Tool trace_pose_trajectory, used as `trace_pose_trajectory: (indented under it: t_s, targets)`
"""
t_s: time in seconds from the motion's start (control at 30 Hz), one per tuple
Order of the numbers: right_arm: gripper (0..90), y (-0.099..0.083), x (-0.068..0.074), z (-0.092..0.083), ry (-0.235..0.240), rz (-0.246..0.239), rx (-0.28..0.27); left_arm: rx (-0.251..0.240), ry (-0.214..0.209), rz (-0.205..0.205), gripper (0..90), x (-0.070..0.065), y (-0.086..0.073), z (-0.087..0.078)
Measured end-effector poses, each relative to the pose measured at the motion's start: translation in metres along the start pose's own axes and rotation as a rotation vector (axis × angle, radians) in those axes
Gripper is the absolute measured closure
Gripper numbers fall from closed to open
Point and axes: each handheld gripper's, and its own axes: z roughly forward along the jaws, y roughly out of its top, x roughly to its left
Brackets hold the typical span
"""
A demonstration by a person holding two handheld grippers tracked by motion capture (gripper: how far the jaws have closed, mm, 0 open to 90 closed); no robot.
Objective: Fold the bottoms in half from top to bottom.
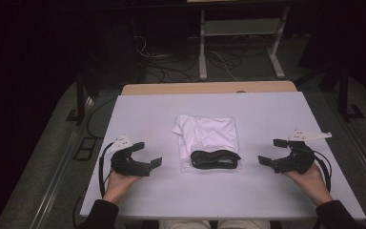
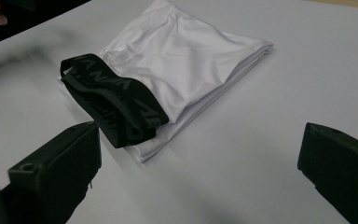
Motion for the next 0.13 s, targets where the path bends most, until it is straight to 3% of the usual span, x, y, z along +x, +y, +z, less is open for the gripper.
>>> trace_pose_trajectory:
  t_s: [0.13]
  targets:
    - [0.0, -0.0033, 0.0009, 0.0004, 0.006, 0.000, -0.001, -0.019, 0.000, -0.004, 0.0, 0.0011, -0.0014, -0.0026]
